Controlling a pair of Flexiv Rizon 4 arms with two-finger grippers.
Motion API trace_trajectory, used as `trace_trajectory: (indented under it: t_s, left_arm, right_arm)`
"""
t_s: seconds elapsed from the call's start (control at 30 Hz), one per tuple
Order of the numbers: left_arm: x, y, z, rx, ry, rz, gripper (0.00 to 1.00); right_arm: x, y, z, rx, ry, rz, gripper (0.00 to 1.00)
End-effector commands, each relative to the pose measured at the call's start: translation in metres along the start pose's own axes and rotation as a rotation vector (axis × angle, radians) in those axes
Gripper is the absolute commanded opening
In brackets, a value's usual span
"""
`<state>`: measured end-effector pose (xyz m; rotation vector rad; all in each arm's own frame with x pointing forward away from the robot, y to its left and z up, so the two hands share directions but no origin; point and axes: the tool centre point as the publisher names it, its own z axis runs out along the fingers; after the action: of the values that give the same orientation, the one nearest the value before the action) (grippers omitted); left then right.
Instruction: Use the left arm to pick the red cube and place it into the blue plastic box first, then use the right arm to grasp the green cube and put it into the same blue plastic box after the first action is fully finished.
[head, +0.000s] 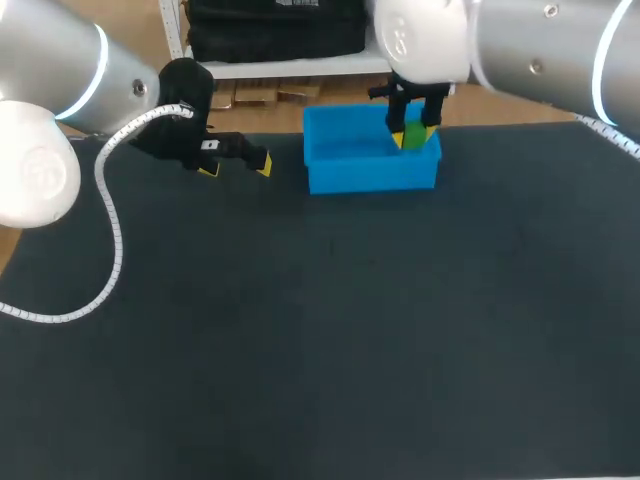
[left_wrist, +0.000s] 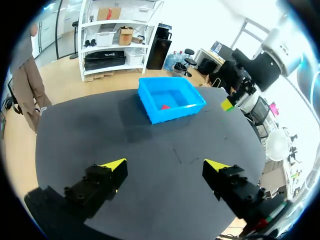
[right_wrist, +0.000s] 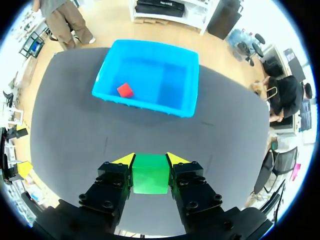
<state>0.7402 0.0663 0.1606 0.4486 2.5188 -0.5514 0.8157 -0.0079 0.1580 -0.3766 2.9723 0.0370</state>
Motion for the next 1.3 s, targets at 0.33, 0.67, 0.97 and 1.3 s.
trace_trajectory:
  t_s: [0.33,0.67,0.97,1.3]
  left_arm:
    - [0.001,0.001,-0.001,0.006,-0.003,0.002,1.0]
    - [0.001,0.001,-0.001,0.006,-0.003,0.002,1.0]
    - [0.001,0.001,-0.001,0.006,-0.003,0.002,1.0]
    - [0.001,0.001,-0.001,0.006,-0.003,0.002,1.0]
  right_arm:
    - [-0.023,-0.003,-0.019,0.012,-0.087,-0.036,0.0]
    - [-0.049,-0.004,-0.033,0.024,-0.118,-0.063,0.0]
    - [-0.079,-0.01,-0.04,0.025,-0.143,-0.064,0.0]
    - [-0.112,-0.021,-0.041,0.032,-0.161,-0.053,0.0]
